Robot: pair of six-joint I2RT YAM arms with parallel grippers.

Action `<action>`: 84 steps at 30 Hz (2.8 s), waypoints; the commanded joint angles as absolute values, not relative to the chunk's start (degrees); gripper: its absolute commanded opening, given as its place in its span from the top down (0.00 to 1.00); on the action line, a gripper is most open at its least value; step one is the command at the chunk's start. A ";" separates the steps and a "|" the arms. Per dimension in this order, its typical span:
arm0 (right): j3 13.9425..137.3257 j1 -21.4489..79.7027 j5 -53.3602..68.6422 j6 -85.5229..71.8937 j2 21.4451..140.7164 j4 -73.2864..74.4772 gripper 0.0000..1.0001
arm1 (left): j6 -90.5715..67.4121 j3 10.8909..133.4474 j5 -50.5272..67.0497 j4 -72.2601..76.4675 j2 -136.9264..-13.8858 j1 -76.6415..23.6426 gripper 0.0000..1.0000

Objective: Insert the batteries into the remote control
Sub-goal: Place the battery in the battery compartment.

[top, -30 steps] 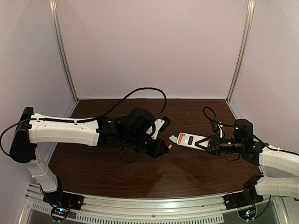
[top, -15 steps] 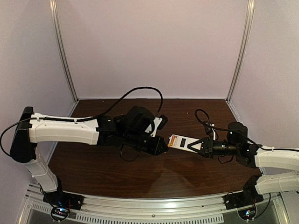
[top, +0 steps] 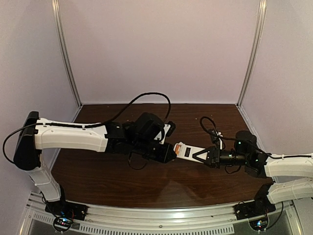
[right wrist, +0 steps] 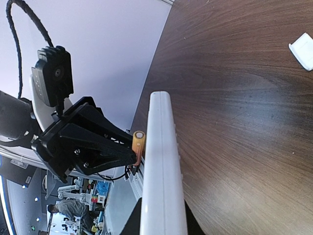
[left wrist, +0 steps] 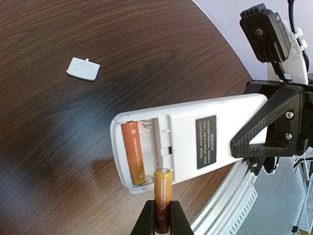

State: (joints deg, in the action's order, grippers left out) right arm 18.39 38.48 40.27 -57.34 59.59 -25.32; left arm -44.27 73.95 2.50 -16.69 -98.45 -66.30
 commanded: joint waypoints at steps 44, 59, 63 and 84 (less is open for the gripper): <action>15.47 41.74 37.30 -61.24 62.35 -35.57 1.00 | -46.09 81.07 3.94 -22.68 -106.35 -64.44 1.00; 15.60 41.74 36.91 -60.70 62.19 -34.97 1.00 | -45.69 84.68 1.82 -29.06 -109.64 -64.58 0.99; 15.31 41.75 37.58 -61.60 62.64 -36.04 1.00 | -46.34 85.30 1.20 -28.96 -109.93 -64.58 0.87; 12.93 41.66 38.61 -65.10 63.13 -38.44 1.00 | -40.21 81.60 -1.11 -22.37 -101.75 -64.54 0.58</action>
